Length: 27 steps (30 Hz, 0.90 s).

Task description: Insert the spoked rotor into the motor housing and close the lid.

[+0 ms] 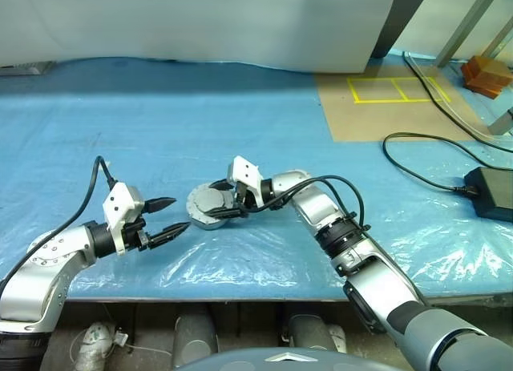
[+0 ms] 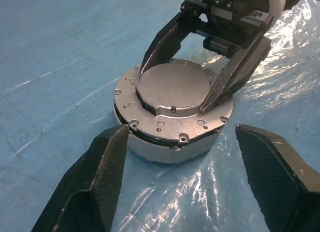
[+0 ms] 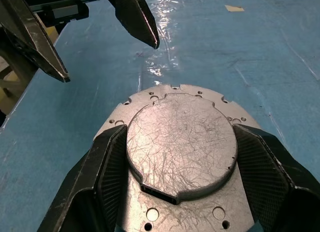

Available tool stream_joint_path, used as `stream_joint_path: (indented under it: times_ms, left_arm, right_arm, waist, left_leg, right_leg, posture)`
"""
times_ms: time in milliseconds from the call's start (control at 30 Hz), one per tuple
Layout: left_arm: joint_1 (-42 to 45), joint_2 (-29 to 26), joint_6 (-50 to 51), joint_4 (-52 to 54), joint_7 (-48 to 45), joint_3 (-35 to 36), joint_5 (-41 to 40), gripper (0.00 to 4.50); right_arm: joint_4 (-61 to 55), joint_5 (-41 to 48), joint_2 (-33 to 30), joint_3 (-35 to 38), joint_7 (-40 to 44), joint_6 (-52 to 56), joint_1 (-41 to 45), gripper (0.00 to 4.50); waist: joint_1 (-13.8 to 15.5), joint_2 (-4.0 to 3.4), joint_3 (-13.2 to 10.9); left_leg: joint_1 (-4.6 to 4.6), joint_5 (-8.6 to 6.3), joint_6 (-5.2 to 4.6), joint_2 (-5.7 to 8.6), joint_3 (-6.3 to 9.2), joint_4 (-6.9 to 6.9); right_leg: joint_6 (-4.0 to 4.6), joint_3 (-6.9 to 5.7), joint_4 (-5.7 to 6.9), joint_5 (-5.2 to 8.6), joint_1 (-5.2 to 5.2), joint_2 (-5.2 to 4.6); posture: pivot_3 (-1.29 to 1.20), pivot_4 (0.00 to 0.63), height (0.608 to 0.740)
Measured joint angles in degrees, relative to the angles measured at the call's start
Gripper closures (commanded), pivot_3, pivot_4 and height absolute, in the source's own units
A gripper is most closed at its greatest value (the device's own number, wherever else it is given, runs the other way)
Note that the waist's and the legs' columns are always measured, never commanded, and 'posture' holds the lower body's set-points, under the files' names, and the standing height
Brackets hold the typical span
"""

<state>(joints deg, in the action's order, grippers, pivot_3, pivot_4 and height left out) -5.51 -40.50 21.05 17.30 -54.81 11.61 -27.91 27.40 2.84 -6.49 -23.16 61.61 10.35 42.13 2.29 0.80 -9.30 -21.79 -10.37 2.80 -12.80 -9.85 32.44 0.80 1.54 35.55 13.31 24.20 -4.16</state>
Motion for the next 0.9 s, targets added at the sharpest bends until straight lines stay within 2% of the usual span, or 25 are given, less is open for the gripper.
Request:
stream_joint_path:
  times_ms: [333, 633, 900]
  left_arm:
    - [0.56, 0.98, -0.05, -0.11, 1.85, 0.0, 0.01, 0.89]
    - [1.15, 1.65, -0.05, -0.99, 3.29, -0.66, 0.26, 0.89]
    - [3.15, 1.78, -0.05, -2.03, 4.18, -1.67, 1.61, 0.89]
  right_arm:
    - [2.03, -0.92, 1.83, -0.01, -0.64, 0.84, 1.55, 1.56]
    - [3.9, -3.6, 2.83, -1.2, -3.12, -2.51, 2.05, 1.56]
    - [6.58, -5.74, 2.41, -2.58, -5.19, -7.74, 1.94, 1.56]
  waist:
    - [-0.13, 0.0, 0.0]
    - [-0.12, -0.01, 0.02]
    - [-0.06, -0.13, 0.19]
  left_leg:
    - [0.06, 0.0, 0.0, -0.01, -0.01, 0.02]
    - [0.18, 0.0, -0.01, 0.0, -0.04, 0.03]
    - [0.72, -0.05, -0.07, 0.02, -0.08, -0.02]
  right_leg:
    - [0.01, 0.04, 0.1, 0.0, 0.0, 0.02]
    - [0.01, 0.1, 0.13, 0.01, -0.04, 0.02]
    - [0.02, 0.14, 0.12, 0.02, -0.54, 0.0]
  posture:
    - [0.0, 0.15, 0.74]
    - [0.0, 0.15, 0.74]
    - [0.0, 0.15, 0.74]
